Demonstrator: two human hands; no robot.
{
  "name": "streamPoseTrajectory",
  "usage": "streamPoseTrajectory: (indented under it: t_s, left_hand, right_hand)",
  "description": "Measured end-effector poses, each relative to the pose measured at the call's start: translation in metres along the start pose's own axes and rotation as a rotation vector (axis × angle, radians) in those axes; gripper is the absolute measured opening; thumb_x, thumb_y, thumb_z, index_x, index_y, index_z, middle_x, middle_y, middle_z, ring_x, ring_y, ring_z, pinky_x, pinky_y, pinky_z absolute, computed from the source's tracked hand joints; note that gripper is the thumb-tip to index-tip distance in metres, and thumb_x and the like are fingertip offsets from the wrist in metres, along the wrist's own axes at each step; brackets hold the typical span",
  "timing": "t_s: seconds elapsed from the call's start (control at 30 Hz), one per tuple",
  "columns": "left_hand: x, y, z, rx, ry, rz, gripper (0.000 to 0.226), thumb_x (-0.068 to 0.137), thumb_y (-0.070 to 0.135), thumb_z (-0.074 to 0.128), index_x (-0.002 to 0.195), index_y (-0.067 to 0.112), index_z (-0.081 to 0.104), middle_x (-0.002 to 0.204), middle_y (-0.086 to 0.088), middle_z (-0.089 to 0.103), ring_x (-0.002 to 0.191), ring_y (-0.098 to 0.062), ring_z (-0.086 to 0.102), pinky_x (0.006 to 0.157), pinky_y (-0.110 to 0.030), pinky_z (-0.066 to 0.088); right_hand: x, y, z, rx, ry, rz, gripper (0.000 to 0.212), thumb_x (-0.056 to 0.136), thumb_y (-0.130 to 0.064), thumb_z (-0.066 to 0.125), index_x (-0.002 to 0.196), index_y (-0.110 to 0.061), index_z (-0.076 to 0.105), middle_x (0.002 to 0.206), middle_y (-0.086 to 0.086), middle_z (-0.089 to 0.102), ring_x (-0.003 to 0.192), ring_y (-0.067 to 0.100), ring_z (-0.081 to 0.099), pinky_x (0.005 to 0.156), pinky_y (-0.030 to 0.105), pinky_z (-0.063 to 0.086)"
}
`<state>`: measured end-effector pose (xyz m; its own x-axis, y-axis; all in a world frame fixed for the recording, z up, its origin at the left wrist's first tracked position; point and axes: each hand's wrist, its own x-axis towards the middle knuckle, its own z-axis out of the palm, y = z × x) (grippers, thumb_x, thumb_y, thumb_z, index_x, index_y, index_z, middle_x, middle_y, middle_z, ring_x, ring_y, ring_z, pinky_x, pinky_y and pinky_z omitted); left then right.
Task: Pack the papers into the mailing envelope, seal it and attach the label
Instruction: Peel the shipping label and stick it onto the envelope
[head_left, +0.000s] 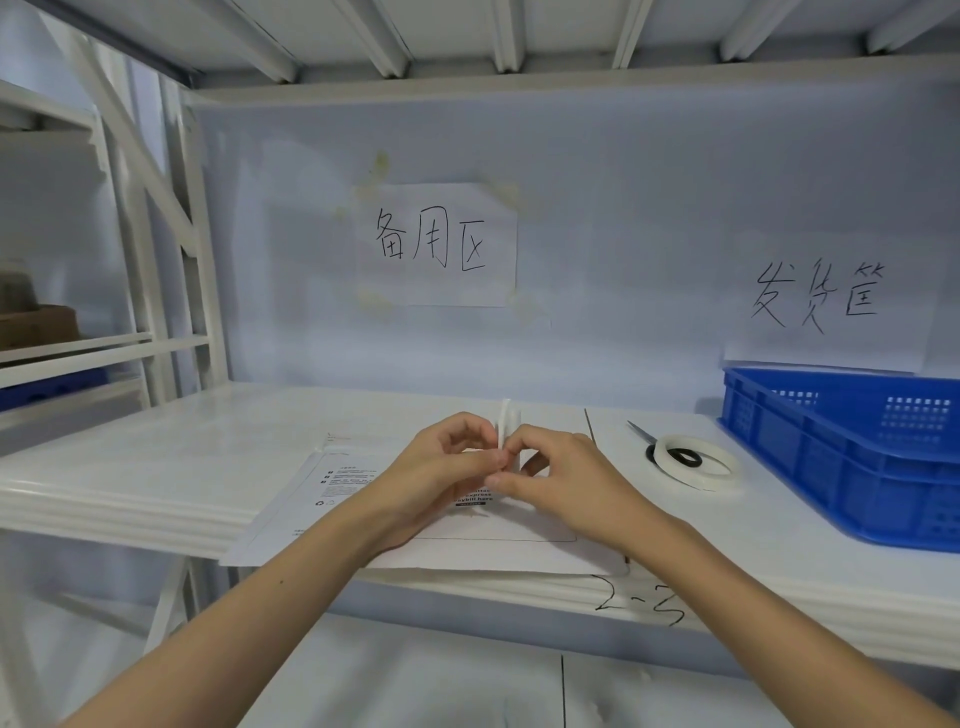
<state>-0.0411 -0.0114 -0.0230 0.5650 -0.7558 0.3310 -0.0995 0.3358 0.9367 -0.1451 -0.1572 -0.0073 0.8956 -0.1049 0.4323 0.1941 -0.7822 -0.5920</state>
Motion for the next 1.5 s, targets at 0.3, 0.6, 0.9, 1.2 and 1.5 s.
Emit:
streamPoseTrajectory:
  t_s: [0.3, 0.6, 0.9, 1.2, 1.5]
  left_hand:
    - [0.002, -0.003, 0.002, 0.069, 0.120, 0.017, 0.006, 0.090, 0.006, 0.065, 0.087, 0.002, 0.069, 0.090, -0.015, 0.070, 0.091, -0.022, 0.066, 0.096, -0.030, 0.054]
    - [0.007, -0.005, 0.013, 0.289, 0.200, 0.088, 0.013, 0.094, 0.007, 0.062, 0.085, 0.001, 0.070, 0.084, -0.008, 0.074, 0.085, -0.016, 0.073, 0.084, -0.023, 0.056]
    - [0.012, -0.005, 0.002, 0.492, 0.306, -0.009, 0.021, 0.102, 0.017, 0.045, 0.085, 0.012, 0.055, 0.083, -0.004, 0.060, 0.077, -0.019, 0.067, 0.081, -0.039, 0.058]
    - [0.001, 0.019, -0.083, 0.696, 0.654, -0.129, 0.016, 0.093, 0.011, 0.047, 0.079, 0.007, 0.052, 0.073, -0.013, 0.051, 0.058, -0.023, 0.057, 0.067, -0.032, 0.044]
    - [-0.008, 0.031, -0.118, 0.856, 0.734, -0.060, 0.010, 0.087, 0.004, 0.067, 0.096, 0.003, 0.072, 0.089, -0.016, 0.068, 0.059, -0.024, 0.060, 0.066, -0.028, 0.053]
  right_hand:
    - [0.002, 0.007, -0.004, 0.072, 0.024, -0.005, 0.013, 0.085, -0.033, 0.071, 0.084, -0.022, 0.064, 0.090, -0.008, 0.070, 0.078, 0.013, 0.068, 0.068, 0.022, 0.047]
    - [0.006, 0.012, 0.001, 0.008, 0.087, 0.085, 0.021, 0.088, -0.039, 0.063, 0.075, -0.023, 0.068, 0.080, 0.001, 0.073, 0.067, 0.015, 0.064, 0.059, 0.028, 0.047]
    - [0.006, 0.012, -0.011, 0.342, 0.039, 0.268, 0.018, 0.087, -0.012, 0.060, 0.070, -0.014, 0.060, 0.083, 0.012, 0.069, 0.074, 0.022, 0.063, 0.059, 0.032, 0.048]
    - [-0.001, 0.032, -0.036, 0.813, 0.196, 0.494, 0.012, 0.089, -0.012, 0.051, 0.080, -0.008, 0.057, 0.081, 0.012, 0.070, 0.058, 0.027, 0.059, 0.052, 0.031, 0.047]
    - [0.004, 0.024, -0.039, 0.823, 0.131, 0.415, 0.011, 0.092, -0.013, 0.053, 0.088, -0.006, 0.062, 0.084, 0.011, 0.069, 0.057, 0.020, 0.059, 0.048, 0.027, 0.049]
